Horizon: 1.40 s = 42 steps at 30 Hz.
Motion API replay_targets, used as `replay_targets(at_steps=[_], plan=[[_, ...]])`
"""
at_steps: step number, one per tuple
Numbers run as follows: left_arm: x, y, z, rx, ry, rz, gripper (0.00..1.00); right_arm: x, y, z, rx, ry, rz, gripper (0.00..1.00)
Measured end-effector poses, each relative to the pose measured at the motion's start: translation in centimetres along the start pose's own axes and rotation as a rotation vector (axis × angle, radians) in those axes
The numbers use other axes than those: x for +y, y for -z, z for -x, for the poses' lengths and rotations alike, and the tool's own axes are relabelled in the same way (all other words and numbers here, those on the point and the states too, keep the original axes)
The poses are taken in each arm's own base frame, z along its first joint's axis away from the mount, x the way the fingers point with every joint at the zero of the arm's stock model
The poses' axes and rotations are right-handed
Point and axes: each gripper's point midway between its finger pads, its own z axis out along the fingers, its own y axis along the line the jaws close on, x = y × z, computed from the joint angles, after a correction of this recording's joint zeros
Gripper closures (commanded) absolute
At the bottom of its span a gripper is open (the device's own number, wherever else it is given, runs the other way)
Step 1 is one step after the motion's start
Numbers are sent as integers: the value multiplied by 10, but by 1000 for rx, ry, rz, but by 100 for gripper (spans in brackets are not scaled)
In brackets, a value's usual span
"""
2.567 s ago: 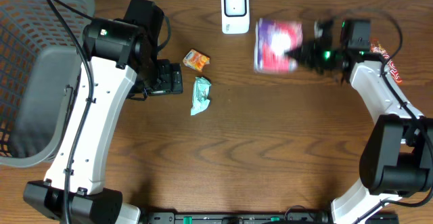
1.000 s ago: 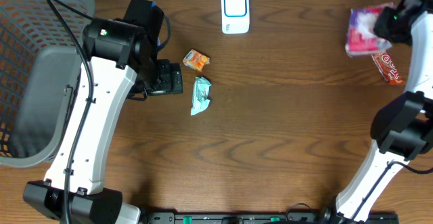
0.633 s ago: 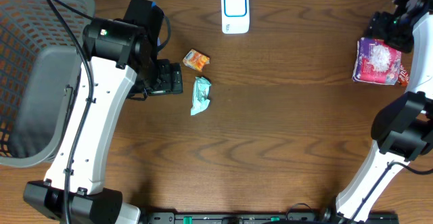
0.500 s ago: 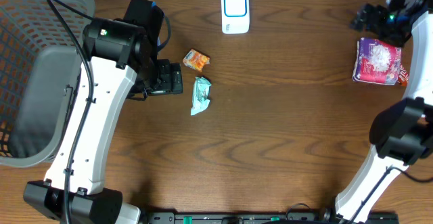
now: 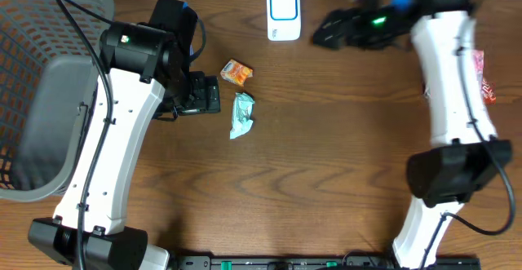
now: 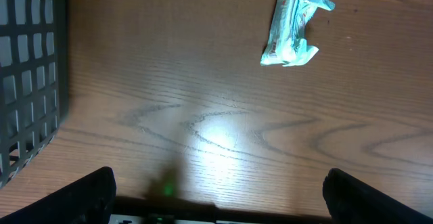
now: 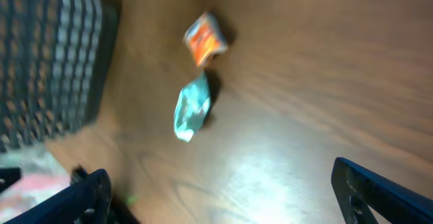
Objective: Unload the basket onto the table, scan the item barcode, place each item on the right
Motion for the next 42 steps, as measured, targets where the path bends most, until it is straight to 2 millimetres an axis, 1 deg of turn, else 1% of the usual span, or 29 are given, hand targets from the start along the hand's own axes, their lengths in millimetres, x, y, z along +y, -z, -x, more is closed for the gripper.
replay_targets(at_steps=[2, 5, 7, 9, 12, 17, 20, 23, 24, 26, 31, 34, 35, 37, 40, 42], plan=[[0, 0, 0, 1, 0, 0, 2, 16, -22, -12, 55, 39, -5, 1], [0, 0, 0, 0, 0, 0, 2, 35, -48, -27, 116, 93, -15, 1], [0, 0, 0, 1, 0, 0, 2, 45, -62, -37, 147, 121, -29, 1], [0, 0, 0, 1, 0, 0, 2, 50, -71, -42, 163, 127, -52, 1], [0, 0, 0, 1, 0, 0, 2, 48, -78, -45, 164, 89, -103, 1], [0, 0, 0, 1, 0, 0, 2, 33, -94, -47, 153, 3, -157, 1], [0, 0, 0, 0, 0, 0, 2, 24, -110, -49, 144, -41, -158, 1], [0, 0, 0, 0, 0, 0, 2, 22, -129, -52, 130, -64, -103, 1], [0, 0, 0, 0, 0, 0, 2, 24, -137, -53, 126, -71, -73, 1], [0, 0, 0, 1, 0, 0, 2, 26, -151, -57, 119, -86, -22, 4], [0, 0, 0, 0, 0, 0, 2, 32, -182, -73, 119, -148, 53, 9], [0, 0, 0, 1, 0, 0, 2, 42, -198, -84, 123, -170, 80, 12], [0, 0, 0, 1, 0, 1, 2, 47, -204, -87, 122, -176, 89, 15], [0, 0, 0, 1, 0, 0, 2, 56, -213, -95, 128, -187, 95, 17], [0, 0, 0, 0, 0, 0, 2, 62, -225, -111, 148, -222, 55, 19], [0, 0, 0, 1, 0, 0, 2, 66, -232, -117, 143, -227, 33, 22]])
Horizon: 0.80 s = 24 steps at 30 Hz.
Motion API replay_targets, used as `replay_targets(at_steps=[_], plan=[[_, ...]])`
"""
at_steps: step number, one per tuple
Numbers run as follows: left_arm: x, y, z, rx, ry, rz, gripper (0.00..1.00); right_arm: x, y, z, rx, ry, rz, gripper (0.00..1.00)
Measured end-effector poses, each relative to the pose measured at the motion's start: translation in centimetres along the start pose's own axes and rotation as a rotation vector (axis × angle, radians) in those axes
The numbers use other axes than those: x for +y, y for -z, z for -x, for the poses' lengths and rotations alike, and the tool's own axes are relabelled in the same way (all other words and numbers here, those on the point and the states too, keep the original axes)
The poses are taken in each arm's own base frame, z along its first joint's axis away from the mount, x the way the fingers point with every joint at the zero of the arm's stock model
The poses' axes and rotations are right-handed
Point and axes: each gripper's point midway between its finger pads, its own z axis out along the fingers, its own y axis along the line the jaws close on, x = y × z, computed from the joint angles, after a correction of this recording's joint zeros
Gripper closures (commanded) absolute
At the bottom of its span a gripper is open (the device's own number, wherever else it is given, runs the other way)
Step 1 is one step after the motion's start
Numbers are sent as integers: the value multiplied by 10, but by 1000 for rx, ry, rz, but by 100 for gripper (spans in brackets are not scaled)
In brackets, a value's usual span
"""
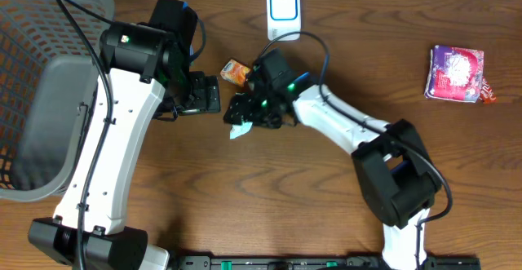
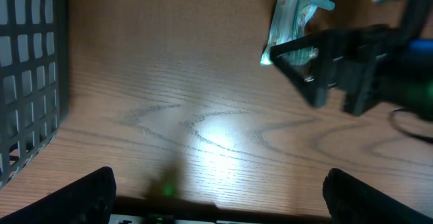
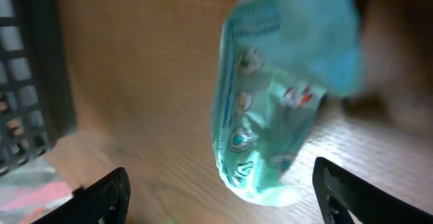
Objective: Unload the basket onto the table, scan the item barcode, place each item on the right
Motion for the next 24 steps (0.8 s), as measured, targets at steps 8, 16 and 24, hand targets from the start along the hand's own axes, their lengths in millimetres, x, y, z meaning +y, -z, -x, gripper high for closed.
replay_targets(at_steps=[8, 16, 24], plan=[[0, 0, 0, 0, 0, 0, 2, -17, -17, 0, -31, -34, -81, 99], [0, 0, 0, 0, 0, 0, 2, -45, 1, -7, 35, -33, -201, 99], [0, 0, 0, 0, 0, 0, 2, -114, 85, -17, 71, -89, -620, 99]])
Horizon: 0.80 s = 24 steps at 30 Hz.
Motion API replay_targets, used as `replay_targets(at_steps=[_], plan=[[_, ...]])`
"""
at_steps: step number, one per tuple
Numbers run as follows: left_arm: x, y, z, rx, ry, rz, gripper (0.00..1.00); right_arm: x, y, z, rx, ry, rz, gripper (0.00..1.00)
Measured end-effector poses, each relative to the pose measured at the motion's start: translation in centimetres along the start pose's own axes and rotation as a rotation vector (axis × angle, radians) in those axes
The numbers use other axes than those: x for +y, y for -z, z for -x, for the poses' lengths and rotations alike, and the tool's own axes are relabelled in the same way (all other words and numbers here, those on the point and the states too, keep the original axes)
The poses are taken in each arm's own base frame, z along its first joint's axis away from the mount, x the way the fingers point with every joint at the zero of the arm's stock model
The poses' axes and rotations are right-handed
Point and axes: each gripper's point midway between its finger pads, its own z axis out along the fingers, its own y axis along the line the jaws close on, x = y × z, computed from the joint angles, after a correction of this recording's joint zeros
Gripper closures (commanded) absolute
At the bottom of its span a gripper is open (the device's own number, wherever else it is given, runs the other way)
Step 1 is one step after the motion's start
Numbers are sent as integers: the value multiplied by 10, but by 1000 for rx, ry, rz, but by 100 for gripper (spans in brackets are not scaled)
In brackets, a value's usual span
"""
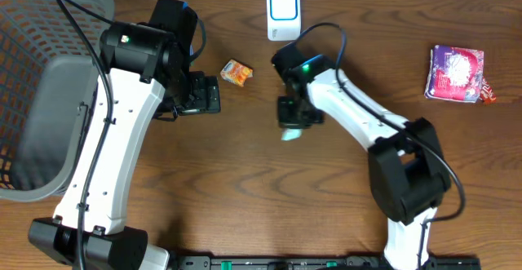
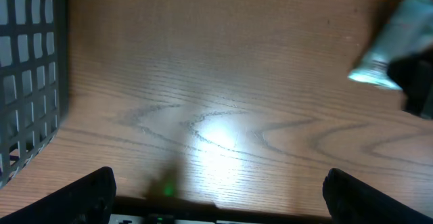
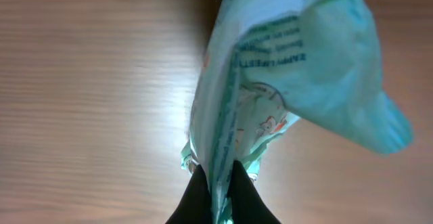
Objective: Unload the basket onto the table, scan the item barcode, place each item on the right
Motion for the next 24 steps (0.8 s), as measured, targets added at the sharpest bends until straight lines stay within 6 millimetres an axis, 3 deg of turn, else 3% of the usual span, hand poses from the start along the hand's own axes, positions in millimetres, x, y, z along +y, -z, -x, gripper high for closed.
replay_targets(at_steps=[4, 7, 12, 14, 19, 22, 23, 24], plan=[[0, 0, 0, 0, 0, 0, 2, -37, 27, -10, -27, -6, -190, 99], [0, 0, 0, 0, 0, 0, 2, -57, 36, -12, -61, -36, -320, 99], [0, 0, 0, 0, 0, 0, 2, -70, 23, -12, -111, -62, -421, 99], [0, 0, 0, 0, 0, 0, 2, -73, 11, -19, -96, -61, -452, 87], [0, 0, 0, 0, 0, 0, 2, -73, -5, -33, -38, -53, -472, 72], [0, 0, 0, 0, -1, 0, 2, -71, -3, -37, -19, -58, -461, 48], [0, 0, 0, 1, 0, 0, 2, -71, -1, -38, -9, -60, -460, 32], [0, 0, 0, 0, 0, 1, 2, -72, 3, -38, 1, -61, -460, 24]])
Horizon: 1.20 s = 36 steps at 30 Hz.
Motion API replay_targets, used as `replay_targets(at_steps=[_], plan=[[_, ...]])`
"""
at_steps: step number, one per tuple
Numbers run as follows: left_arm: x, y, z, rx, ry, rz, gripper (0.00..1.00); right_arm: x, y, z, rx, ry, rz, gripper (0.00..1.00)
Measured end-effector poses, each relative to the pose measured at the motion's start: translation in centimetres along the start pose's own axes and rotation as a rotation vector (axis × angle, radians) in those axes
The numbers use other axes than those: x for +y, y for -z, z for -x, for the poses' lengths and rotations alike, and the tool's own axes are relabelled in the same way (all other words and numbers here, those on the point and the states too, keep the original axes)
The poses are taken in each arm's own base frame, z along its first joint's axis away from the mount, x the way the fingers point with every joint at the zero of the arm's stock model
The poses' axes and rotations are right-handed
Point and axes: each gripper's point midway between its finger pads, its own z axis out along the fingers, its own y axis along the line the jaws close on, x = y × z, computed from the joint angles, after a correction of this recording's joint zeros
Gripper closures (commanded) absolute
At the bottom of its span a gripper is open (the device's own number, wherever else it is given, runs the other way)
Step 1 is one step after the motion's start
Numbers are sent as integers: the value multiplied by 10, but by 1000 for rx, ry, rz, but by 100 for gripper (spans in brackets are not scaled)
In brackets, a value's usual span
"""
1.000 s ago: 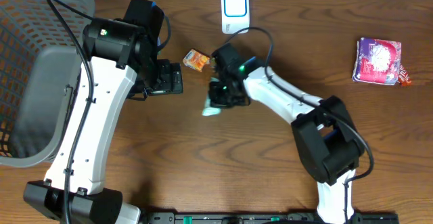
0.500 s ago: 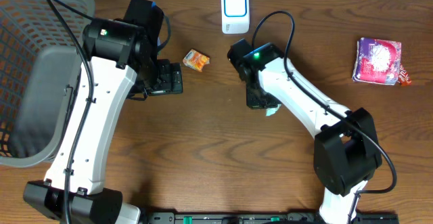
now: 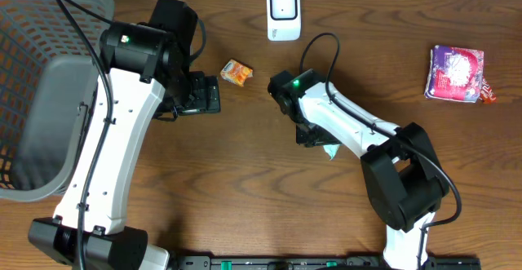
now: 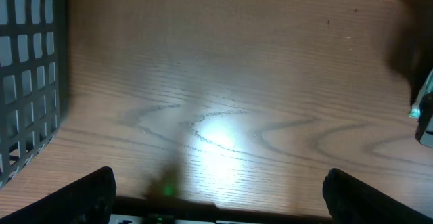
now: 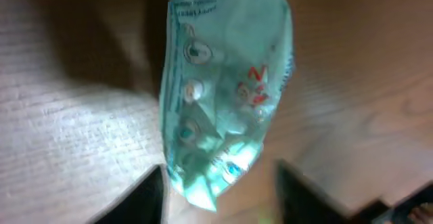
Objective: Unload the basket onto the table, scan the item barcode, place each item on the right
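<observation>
A teal snack packet (image 5: 226,82) lies on the wooden table (image 3: 245,188) right of centre; only its corner (image 3: 332,151) shows from overhead. My right gripper (image 5: 220,187) hangs over it, open, the packet's near end lying between the parted fingers (image 5: 147,195). The white barcode scanner (image 3: 283,12) stands at the table's far edge. My left gripper (image 4: 216,183) is open over bare wood left of centre, holding nothing. At the right edge of the left wrist view, a sliver of the packet (image 4: 425,99) shows.
A small orange packet (image 3: 237,73) lies just right of the left gripper (image 3: 198,95). A purple packet (image 3: 457,73) lies at the far right. A grey mesh basket (image 3: 49,90) fills the left end of the table.
My right gripper, then pinched shut on the teal packet near the table's middle, now stands a little further right and nearer, with its fingers parted and the packet lying on the wood.
The right arm began up by the scanner, with the teal packet lying beside the orange one. Then its gripper was open around that packet. Then it was shut on it nearer the middle. Now the packet lies right of centre and the gripper is open. The left arm stayed still.
</observation>
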Motion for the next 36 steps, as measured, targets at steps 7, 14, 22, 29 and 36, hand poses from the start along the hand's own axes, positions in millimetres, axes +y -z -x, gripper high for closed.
replay_targets(at_steps=[7, 14, 22, 29, 36], plan=[[0, 0, 0, 0, 0, 0, 2, -23, 43, 25, -6, 16, 93, 14], [0, 0, 0, 0, 0, 0, 2, -43, 57, 42, 35, 64, 342, 1], [0, 0, 0, 0, 0, 0, 2, -40, 50, 51, 63, 71, 538, 1], [0, 0, 0, 0, 0, 0, 2, -39, 49, 64, 1, 81, 533, 1], [0, 0, 0, 0, 0, 0, 2, -39, 49, 65, -7, 85, 526, 1]])
